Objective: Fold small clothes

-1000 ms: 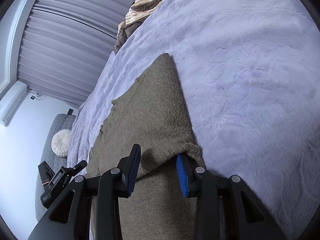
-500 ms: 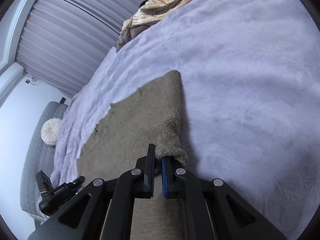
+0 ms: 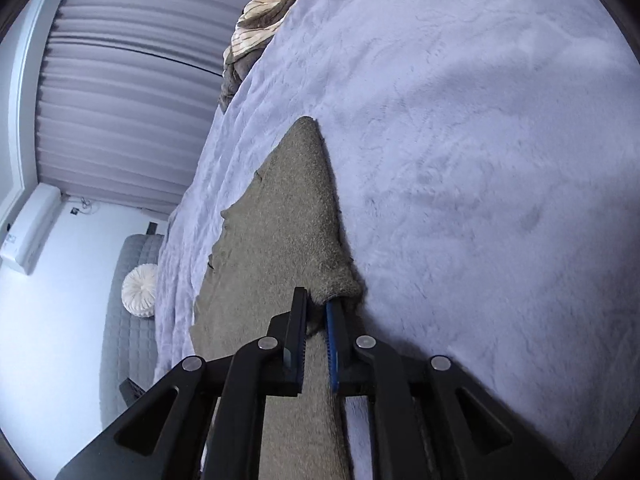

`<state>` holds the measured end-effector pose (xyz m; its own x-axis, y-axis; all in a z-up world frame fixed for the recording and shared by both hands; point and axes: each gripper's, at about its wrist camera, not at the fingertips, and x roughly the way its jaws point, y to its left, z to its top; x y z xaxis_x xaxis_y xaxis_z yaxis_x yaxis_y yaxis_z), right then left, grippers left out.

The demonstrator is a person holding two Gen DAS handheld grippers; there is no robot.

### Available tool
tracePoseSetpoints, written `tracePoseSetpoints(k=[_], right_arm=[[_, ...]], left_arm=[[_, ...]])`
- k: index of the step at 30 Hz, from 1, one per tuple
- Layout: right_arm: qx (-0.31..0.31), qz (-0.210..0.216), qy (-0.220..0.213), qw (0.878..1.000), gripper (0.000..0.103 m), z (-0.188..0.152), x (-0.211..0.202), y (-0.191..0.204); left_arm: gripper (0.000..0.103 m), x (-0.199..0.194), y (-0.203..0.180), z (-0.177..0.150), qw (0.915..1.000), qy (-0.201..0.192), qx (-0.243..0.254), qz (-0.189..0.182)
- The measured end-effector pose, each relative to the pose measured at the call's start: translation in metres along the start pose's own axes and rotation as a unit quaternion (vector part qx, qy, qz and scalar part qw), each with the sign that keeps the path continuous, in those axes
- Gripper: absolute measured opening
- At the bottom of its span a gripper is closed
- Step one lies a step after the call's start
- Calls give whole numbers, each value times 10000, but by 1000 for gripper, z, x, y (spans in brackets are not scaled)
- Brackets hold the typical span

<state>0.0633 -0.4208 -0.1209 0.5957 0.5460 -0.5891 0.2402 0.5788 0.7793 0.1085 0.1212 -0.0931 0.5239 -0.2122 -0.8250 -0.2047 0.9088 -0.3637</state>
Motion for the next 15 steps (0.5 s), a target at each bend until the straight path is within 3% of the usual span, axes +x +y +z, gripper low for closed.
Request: tracePoseSetpoints(k=[1,3,9,10,12,15], right_arm=[[-33,-24,-12,10000,28,0,-5,1],[-24,-26,-148,9999,45,0,-15,-1],[147,132,-39,9998,45,8,0,-3],[94,18,27,10000,42,10,7,1],[-92,-336,167,9993,16,11,17,13],[-588,-770,79,9953,17,9,13,29]], left_arm=[[96,-7,-3,-1,9996,-193,84,164],[97,-15,-11,-1,9979,-465,399,216],[96,-2,-43,5,9959,-273,844,162],[96,1,-49,6,9953,-276,902,227],[96,8,-57,7,9932,-281,1031,452],[96,19,-55,6,9874,-243,1238,953]])
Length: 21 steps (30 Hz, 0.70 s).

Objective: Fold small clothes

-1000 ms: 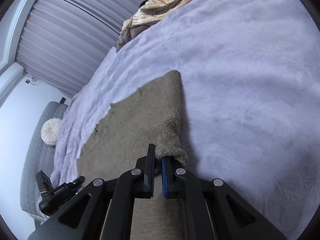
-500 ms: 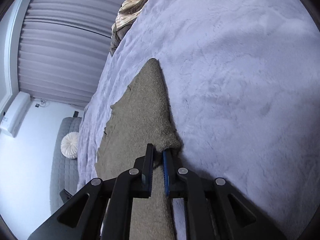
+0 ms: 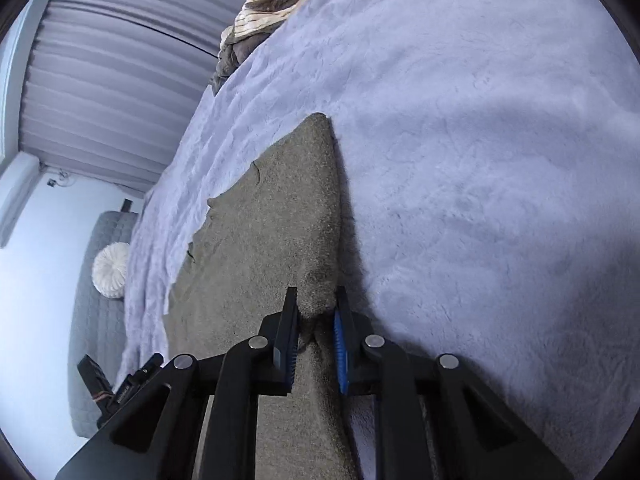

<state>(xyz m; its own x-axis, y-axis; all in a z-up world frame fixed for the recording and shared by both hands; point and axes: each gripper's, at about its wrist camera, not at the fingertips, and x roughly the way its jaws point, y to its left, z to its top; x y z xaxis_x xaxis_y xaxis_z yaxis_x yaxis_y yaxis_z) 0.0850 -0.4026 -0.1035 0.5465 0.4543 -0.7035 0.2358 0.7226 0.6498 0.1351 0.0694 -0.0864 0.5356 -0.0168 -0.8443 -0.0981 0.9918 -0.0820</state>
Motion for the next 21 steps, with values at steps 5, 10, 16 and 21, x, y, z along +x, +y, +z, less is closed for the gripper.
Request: tracePoseSetpoints(k=[5,10,16,21], right_arm=[[165,-127,81,9997,16,-4,8,-18],[97,-207,50,9997,26,-11,-8,-14],[188,-161,-54,9997,41,-29,-36,-16],[265,-129,-39,9996,42,-47,-49,-18]], left_arm=[[97,19,23,-10,9992,299,-166,204],[97,8,41,-16,9988,351,-278,223],[97,-12,51,-33,9988,449,-165,35],[97,-28,51,-53,9979,578,-184,-206]])
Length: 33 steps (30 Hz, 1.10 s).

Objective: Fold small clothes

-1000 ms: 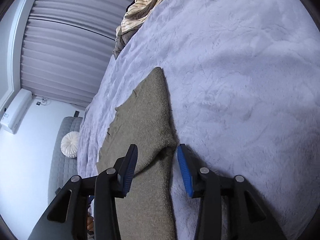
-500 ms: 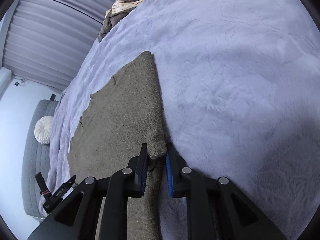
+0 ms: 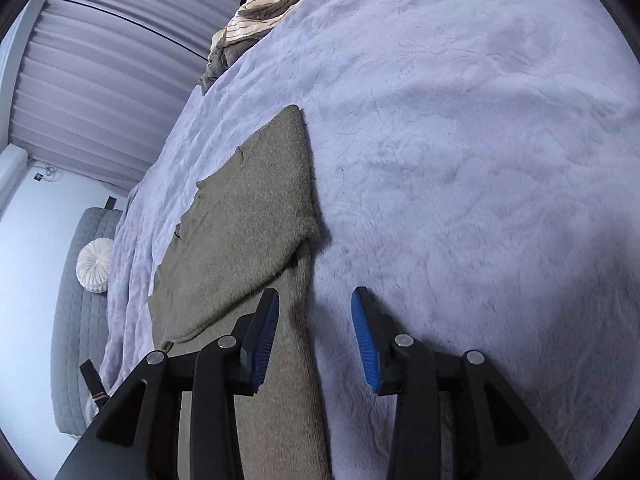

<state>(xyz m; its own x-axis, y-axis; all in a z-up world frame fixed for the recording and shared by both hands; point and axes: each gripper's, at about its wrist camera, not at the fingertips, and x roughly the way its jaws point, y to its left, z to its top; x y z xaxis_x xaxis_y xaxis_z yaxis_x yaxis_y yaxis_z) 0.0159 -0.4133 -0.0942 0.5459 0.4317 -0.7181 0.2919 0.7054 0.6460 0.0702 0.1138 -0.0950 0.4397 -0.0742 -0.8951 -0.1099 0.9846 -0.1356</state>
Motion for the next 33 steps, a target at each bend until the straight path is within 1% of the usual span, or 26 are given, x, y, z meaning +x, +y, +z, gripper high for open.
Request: tracePoseSetpoints(k=[9,15,19,24,30,33], right_arm=[[-188,74,106,9997,47,-39,-19,13],[-338,102,132,9993,48,-71,-33,18],[-412,91,183,9989,49,-88,-40,17],[-491,99,174,9986,49,-104,-50,19],[-758,103,167,9969,49,-128,-65,16],[-940,218,185,9952,49,-142,-71,13]], left_arm=[[97,-25,-6,-54,9995,170,99,-257],[97,-44,1,-94,9996,145,96,-219],[97,-50,12,-118,9995,199,53,-248],[97,-60,19,-139,9992,201,112,-337],[97,-70,25,-160,9983,247,257,-468],[97,-75,28,-170,9968,322,309,-663]])
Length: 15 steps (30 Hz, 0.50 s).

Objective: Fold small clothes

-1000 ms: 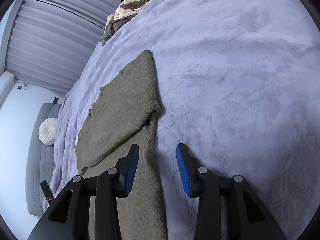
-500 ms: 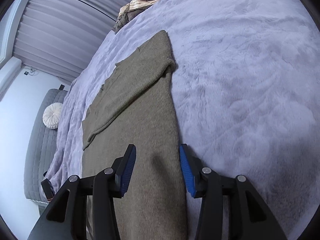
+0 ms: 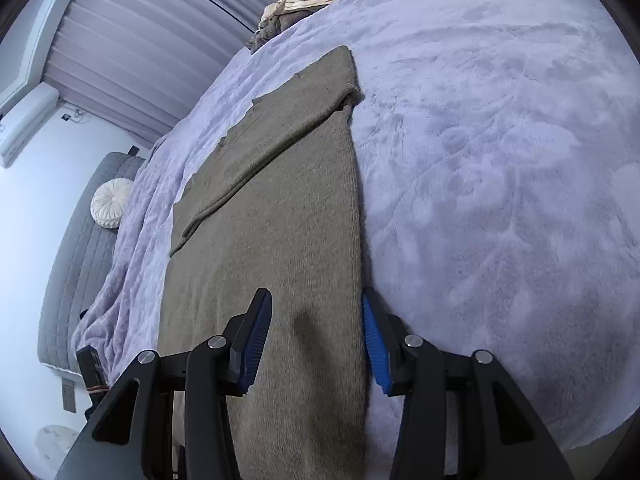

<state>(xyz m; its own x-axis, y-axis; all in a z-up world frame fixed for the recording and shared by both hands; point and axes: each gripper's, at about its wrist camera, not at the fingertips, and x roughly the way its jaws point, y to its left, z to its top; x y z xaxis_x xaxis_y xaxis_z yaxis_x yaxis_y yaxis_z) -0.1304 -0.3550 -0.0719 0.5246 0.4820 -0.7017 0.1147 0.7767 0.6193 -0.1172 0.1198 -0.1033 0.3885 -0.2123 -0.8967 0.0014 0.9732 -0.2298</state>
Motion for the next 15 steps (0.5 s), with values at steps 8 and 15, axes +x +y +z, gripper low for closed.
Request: tracePoseSetpoints(k=[8,15], right_arm=[[-473,509,274,9972,51,-33,-14,3],[-372,796,549,9946,51,-47,-25,-7]], left_arm=[[97,-10,-9,-24,9929,434,506,-988],[97,-12,-19,-34,9849,664,641,-1462]])
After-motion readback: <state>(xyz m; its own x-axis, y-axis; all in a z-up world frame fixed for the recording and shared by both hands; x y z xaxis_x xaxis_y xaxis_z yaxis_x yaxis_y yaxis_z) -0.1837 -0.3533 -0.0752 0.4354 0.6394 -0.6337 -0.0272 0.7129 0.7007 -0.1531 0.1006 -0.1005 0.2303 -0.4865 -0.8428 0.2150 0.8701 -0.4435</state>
